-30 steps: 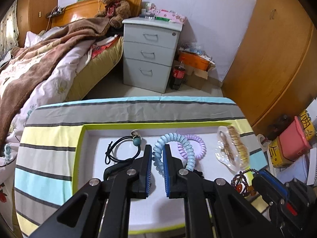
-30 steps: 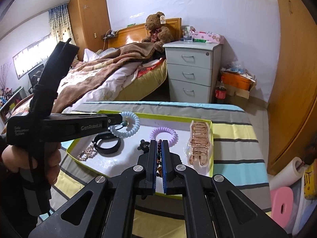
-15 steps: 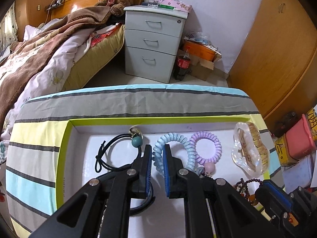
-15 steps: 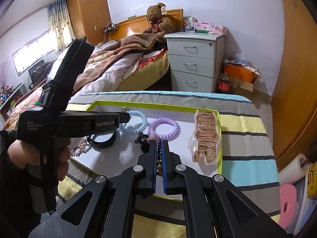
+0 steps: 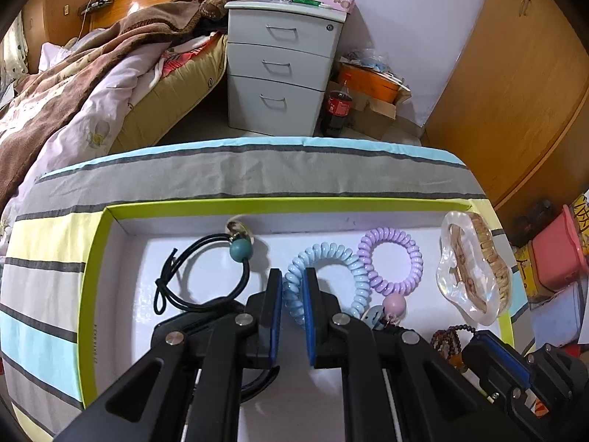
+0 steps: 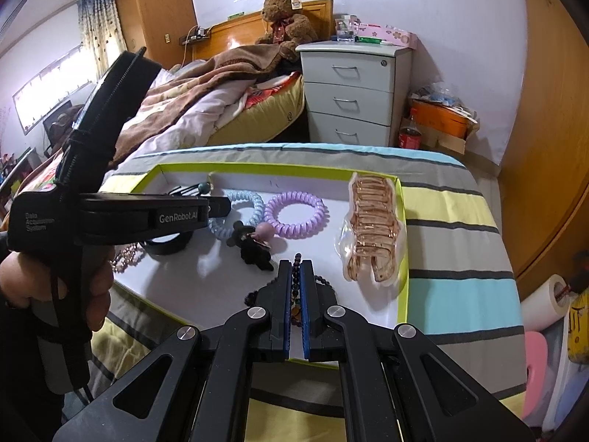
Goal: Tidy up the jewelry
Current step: 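Carry the blue hair tie and beaded bracelet with both grippers over the lid, then open both grippers to drop the hair tie and bracelet into the lid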
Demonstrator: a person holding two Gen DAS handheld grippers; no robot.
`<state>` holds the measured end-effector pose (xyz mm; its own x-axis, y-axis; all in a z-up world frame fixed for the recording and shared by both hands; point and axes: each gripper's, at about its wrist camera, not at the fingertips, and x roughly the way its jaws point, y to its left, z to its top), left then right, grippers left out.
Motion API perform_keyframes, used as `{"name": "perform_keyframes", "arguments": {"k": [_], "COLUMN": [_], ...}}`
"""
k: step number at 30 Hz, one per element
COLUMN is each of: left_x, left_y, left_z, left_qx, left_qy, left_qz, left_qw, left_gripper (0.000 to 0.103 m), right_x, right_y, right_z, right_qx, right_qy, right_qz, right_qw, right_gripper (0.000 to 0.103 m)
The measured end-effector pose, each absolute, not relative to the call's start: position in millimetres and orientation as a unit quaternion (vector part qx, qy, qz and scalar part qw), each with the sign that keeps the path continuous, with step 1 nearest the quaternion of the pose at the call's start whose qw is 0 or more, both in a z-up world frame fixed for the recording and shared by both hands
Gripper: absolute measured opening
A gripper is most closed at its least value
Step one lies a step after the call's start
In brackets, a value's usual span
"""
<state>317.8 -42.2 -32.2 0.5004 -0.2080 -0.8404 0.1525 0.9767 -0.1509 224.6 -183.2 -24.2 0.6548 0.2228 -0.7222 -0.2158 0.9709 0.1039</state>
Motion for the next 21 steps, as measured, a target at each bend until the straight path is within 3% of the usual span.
{"name": "perform_keyframes", "arguments": {"k": [14, 21], "left_x": [317.6, 316.2], "left_y": [-43.1, -42.4], "left_z": [-33.6, -33.0], "left_qx": [-0.032, -0.031], "left_qy": [0.490, 0.490], "left_qz": [-0.101, -0.103], "left_qw": [0.865, 0.865], "left_gripper": [0.012, 0.019], "right_x": [222.7, 223.1], "right_y": [-178.1, -178.9], "right_z": [-29.4, -30.8], "right_qx": [-0.017, -0.020], "right_qy": [0.404, 0.407], "right_qz": [0.111, 0.104], "right_qw": [0.908, 0.907], "right_gripper": [0.004, 0.007]}}
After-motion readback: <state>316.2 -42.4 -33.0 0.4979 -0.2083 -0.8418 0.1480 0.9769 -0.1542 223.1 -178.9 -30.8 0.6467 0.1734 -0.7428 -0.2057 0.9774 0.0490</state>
